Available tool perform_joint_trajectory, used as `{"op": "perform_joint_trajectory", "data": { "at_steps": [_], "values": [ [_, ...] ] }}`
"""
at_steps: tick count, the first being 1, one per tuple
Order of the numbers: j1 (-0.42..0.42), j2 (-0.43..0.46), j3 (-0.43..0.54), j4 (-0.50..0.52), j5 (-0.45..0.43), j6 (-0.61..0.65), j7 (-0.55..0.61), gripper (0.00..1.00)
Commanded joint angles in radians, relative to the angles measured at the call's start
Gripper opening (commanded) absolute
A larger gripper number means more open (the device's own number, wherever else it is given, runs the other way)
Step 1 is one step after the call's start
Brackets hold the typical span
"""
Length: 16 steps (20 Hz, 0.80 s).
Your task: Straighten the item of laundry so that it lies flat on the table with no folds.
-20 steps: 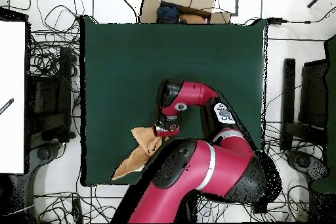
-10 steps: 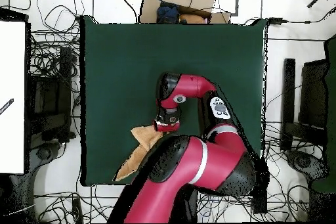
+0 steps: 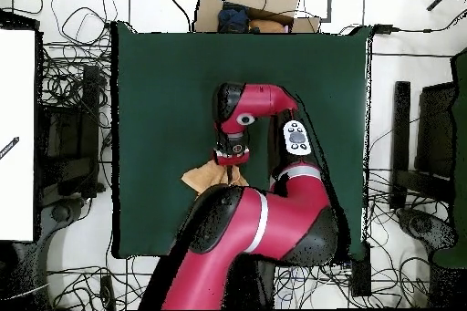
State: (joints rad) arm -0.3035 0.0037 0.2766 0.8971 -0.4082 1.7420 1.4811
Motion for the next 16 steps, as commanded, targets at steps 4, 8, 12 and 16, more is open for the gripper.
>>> {"op": "perform_joint_trajectory", "data": {
  "at_steps": [4,8,12,16],
  "values": [
    [0.033,0.086,0.077,-0.345,-0.102,-0.289,0.002,0.00],
    [0.042,0.129,0.086,-0.421,-0.111,-0.264,-0.020,0.00],
    [0.052,0.164,0.095,-0.488,-0.120,-0.236,-0.036,0.00],
    [0.059,0.176,0.088,-0.516,-0.117,-0.227,-0.038,0.00]
  ]
}}
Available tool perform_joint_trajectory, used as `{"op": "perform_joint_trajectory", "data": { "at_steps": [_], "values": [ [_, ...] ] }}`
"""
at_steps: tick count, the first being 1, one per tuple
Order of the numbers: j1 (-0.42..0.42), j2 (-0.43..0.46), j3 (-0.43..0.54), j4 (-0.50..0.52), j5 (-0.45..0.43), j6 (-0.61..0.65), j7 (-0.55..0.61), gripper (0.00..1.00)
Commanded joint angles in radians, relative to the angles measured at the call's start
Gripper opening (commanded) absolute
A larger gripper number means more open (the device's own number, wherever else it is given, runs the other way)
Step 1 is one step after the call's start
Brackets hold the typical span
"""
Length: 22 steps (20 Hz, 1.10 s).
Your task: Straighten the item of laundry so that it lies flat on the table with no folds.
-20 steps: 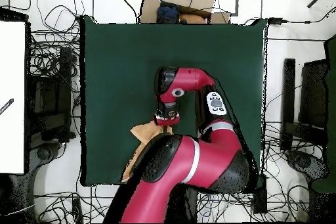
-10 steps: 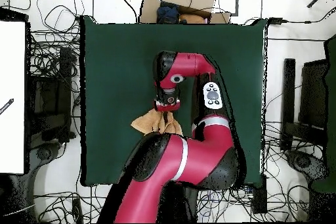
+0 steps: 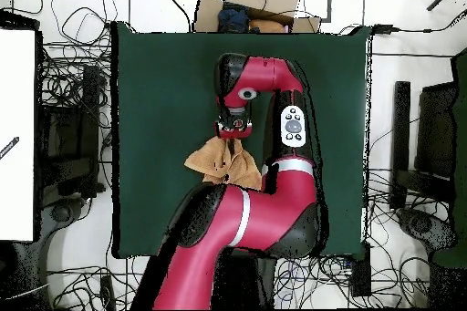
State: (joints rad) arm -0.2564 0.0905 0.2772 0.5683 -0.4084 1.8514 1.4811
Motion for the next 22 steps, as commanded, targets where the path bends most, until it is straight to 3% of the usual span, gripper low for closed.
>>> {"op": "perform_joint_trajectory", "data": {
  "at_steps": [1,5,13,17,22],
  "values": [
    [0.016,0.091,0.084,-0.197,-0.120,-0.329,-0.035,0.00],
    [0.028,0.084,0.053,-0.196,-0.127,-0.404,-0.006,0.00],
    [0.001,-0.074,-0.016,0.070,-0.057,-0.681,0.042,0.00],
    [-0.012,-0.152,-0.023,0.158,-0.039,-0.722,0.056,0.00],
    [-0.031,-0.230,-0.020,0.198,-0.020,-0.704,0.028,0.00]
  ]
}}
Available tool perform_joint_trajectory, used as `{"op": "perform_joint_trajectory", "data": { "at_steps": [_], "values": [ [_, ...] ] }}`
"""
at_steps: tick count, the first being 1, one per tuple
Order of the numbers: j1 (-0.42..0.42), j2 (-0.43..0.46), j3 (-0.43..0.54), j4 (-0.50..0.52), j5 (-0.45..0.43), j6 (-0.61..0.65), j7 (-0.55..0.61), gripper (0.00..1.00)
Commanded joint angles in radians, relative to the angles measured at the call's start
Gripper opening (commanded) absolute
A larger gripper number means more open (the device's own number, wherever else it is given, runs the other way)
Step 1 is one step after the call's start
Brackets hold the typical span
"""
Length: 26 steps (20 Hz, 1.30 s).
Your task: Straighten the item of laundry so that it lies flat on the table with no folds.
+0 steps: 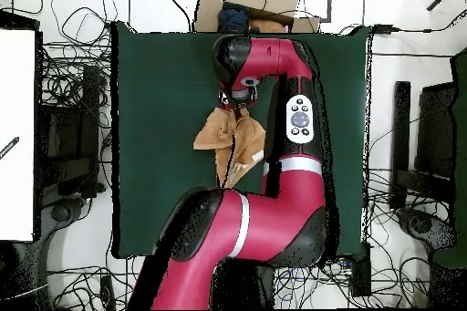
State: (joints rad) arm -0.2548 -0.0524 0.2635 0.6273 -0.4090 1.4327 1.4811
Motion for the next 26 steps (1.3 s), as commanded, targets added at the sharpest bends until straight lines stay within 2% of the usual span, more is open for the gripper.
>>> {"op": "perform_joint_trajectory", "data": {
  "at_steps": [1,9,14,21,26],
  "values": [
    [-0.037,-0.101,-0.007,0.153,-0.014,-0.290,0.027,0.00],
    [-0.061,-0.244,-0.009,0.306,0.032,-0.353,0.038,0.00],
    [-0.084,-0.350,0.004,0.446,0.058,-0.405,0.028,0.00],
    [-0.086,-0.469,0.013,0.543,0.069,-0.438,0.032,0.00],
    [-0.066,-0.513,0.007,0.553,0.061,-0.416,0.043,0.00]
  ]
}}
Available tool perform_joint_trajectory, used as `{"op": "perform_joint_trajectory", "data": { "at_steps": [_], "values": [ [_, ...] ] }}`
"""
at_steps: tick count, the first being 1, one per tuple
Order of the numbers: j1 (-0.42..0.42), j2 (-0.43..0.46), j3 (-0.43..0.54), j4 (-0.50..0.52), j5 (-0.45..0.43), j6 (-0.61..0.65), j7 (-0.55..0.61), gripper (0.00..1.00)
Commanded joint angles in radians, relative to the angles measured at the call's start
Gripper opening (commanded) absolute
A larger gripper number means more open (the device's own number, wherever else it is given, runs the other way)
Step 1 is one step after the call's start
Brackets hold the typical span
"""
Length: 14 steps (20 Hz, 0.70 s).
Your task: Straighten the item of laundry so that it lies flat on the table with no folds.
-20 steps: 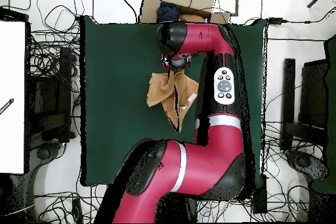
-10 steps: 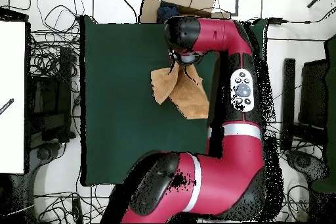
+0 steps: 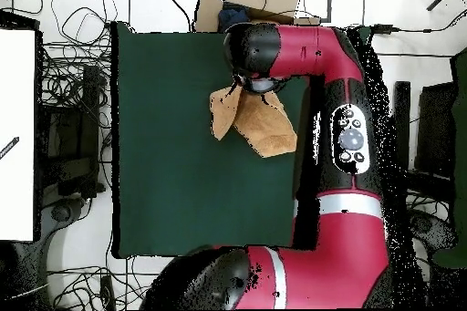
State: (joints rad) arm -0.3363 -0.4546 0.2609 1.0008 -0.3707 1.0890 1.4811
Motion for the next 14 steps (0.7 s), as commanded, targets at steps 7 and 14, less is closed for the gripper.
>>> {"op": "perform_joint_trajectory", "data": {
  "at_steps": [7,14],
  "values": [
    [0.027,-0.141,0.018,0.152,0.017,0.000,0.016,0.00],
    [0.014,-0.126,0.047,0.017,0.040,0.134,-0.042,0.00]
  ]
}}
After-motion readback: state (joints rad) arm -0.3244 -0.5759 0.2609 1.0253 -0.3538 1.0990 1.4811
